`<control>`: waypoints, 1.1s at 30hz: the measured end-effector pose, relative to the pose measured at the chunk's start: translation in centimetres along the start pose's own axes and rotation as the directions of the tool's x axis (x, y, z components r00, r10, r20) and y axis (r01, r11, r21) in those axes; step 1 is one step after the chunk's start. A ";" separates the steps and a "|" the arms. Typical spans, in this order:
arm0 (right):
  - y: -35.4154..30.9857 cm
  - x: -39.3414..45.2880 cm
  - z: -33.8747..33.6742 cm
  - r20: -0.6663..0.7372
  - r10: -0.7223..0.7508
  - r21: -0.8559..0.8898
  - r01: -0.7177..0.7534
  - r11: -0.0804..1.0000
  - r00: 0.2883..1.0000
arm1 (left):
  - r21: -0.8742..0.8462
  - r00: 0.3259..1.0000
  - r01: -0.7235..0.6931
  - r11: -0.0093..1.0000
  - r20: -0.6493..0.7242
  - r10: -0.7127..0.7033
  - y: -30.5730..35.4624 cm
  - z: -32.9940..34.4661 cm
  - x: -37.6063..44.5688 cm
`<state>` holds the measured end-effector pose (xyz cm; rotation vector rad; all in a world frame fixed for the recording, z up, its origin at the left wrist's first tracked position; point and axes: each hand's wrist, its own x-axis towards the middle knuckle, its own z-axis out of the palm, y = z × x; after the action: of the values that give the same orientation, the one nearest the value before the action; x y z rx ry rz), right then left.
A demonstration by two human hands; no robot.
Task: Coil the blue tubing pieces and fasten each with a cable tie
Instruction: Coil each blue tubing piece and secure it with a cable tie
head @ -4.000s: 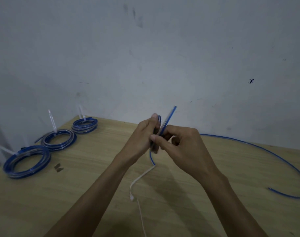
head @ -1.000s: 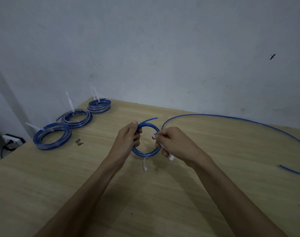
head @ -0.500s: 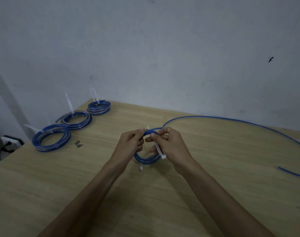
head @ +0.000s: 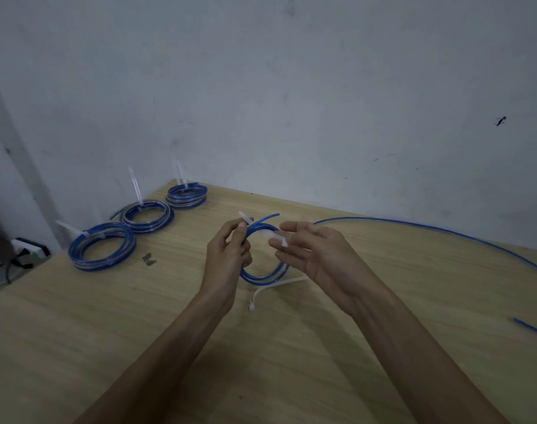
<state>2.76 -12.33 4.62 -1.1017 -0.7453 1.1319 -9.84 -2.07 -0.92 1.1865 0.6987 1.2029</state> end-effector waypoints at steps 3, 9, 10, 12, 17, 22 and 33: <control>0.5 0.1 0.3 -0.021 -0.096 0.017 0.096 0.995 0.995 | 0.029 0.999 -0.039 0.999 0.007 0.039 0.0 0.0 -0.1; 1.2 0.1 0.2 -0.035 -0.443 -0.390 0.396 0.831 0.896 | 0.166 0.978 -0.198 0.966 0.094 0.184 0.1 0.5 -1.0; 1.4 0.1 0.1 -0.019 -0.485 -0.459 0.423 0.781 0.874 | 0.182 0.972 -0.224 0.957 0.114 0.206 0.0 0.7 -1.2; 1.8 0.0 0.1 0.001 -0.545 -0.557 0.453 0.696 0.839 | 0.254 0.952 -0.296 0.921 0.156 0.263 -0.2 0.8 -1.4; 2.0 0.1 -0.1 0.031 -0.646 -0.676 0.492 0.548 0.763 | 0.418 0.907 -0.415 0.808 0.260 0.331 -0.4 0.7 -1.8; 2.3 0.5 -0.4 -0.018 -0.623 -0.666 0.455 0.591 0.782 | 0.448 0.887 -0.457 0.768 0.298 0.354 -0.3 1.2 -2.4; 2.3 0.8 -0.7 -0.004 -0.583 -0.742 0.389 0.547 0.812 | 0.424 0.879 -0.476 0.770 0.269 0.395 0.1 1.3 -2.7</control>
<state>2.88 -11.69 2.13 -1.5129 -1.2541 0.1559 -9.44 -5.07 -0.90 1.9318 0.6287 1.3302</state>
